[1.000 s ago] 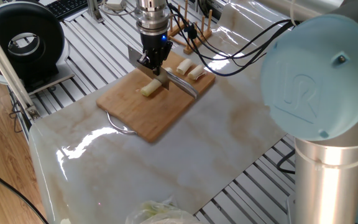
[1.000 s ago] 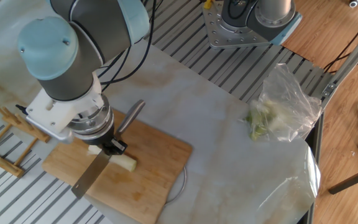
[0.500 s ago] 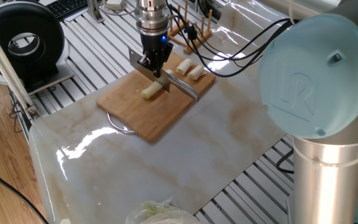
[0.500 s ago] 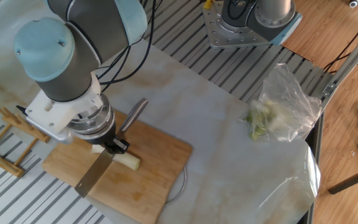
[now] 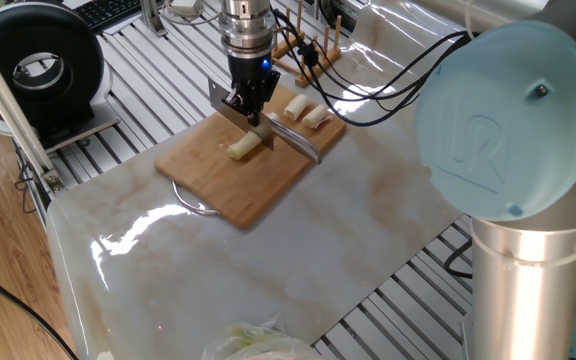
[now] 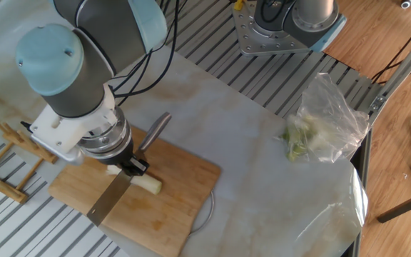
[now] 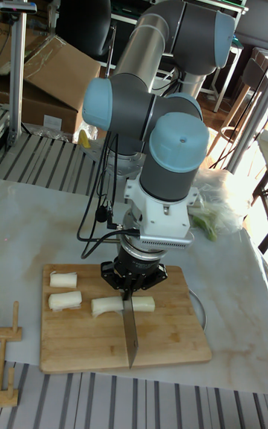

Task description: Chop the scallions

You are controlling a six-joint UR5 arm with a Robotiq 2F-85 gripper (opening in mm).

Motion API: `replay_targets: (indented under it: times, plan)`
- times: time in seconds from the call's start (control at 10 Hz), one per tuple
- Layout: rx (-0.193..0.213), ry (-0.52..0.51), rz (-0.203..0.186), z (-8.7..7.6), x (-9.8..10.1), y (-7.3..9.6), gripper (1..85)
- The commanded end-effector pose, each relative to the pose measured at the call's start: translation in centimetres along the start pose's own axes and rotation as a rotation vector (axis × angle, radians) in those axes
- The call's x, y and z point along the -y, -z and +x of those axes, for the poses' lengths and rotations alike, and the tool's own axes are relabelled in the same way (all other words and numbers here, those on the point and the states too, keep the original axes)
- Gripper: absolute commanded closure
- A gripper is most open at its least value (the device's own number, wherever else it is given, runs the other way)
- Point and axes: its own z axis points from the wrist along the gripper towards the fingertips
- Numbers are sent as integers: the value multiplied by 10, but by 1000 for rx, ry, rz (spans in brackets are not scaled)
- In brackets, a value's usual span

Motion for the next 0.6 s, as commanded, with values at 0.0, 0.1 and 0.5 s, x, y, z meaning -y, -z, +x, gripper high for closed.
replay_targets:
  times: [0.0, 0.1, 0.5]
  plan:
    - [-4, -4, -12, 0, 2, 3, 843]
    - [-4, -3, -12, 0, 2, 2, 843]
    - [-13, -4, -16, 0, 1, 8, 843]
